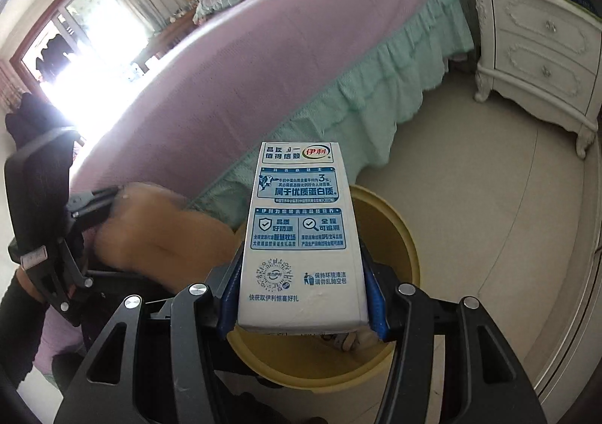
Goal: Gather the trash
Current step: 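Carry teddy bear and milk carton over the yellow bin and open both tools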
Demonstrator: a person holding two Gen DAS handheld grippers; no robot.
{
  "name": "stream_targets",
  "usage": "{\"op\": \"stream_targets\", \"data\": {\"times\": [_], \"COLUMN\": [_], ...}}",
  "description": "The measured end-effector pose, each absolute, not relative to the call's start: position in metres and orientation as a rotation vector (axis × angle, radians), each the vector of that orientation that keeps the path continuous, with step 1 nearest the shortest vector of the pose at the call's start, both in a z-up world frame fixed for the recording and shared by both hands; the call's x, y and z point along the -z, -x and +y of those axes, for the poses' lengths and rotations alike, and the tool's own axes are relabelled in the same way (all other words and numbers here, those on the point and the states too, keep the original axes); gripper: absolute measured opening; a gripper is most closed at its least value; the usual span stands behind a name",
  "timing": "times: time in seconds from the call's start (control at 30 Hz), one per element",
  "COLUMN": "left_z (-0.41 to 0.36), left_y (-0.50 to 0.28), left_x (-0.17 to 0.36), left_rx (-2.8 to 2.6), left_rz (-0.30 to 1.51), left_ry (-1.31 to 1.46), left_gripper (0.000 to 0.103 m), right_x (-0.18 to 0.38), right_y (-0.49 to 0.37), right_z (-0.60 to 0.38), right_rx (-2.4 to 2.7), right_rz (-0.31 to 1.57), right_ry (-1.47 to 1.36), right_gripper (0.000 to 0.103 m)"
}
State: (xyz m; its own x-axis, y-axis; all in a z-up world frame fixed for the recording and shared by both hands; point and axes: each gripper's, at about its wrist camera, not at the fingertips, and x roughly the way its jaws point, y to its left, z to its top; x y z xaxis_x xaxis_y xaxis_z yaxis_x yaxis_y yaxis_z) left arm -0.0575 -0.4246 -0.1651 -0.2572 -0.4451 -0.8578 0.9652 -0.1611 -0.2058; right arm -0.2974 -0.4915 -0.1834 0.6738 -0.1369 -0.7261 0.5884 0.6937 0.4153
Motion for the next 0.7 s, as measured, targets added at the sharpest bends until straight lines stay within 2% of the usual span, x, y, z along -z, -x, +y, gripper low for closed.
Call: {"op": "stream_targets", "data": {"times": [0.5,0.57,0.6,0.7], "left_z": [-0.426,-0.424,-0.424,-0.422], "left_y": [0.054,0.054,0.055,0.052], "left_x": [0.16,0.159,0.158,0.156], "left_rx": [1.635,1.636,1.638,1.637], "left_rz": [0.935,0.933,0.932,0.93], "left_ry": [-0.761,-0.757,-0.754,-0.733], "left_gripper": [0.098,0.098,0.098,0.098], "right_x": [0.212,0.216,0.218,0.217], "right_y": [0.28,0.274,0.273,0.271], "right_z": [-0.477,-0.475,-0.474,-0.471], "right_rx": [0.386,0.371,0.369,0.386], "right_rz": [0.825,0.856,0.864,0.871], "right_ry": [-0.703,-0.705,-0.709,-0.689], "right_gripper": [0.053,0.06,0.071,0.073]}}
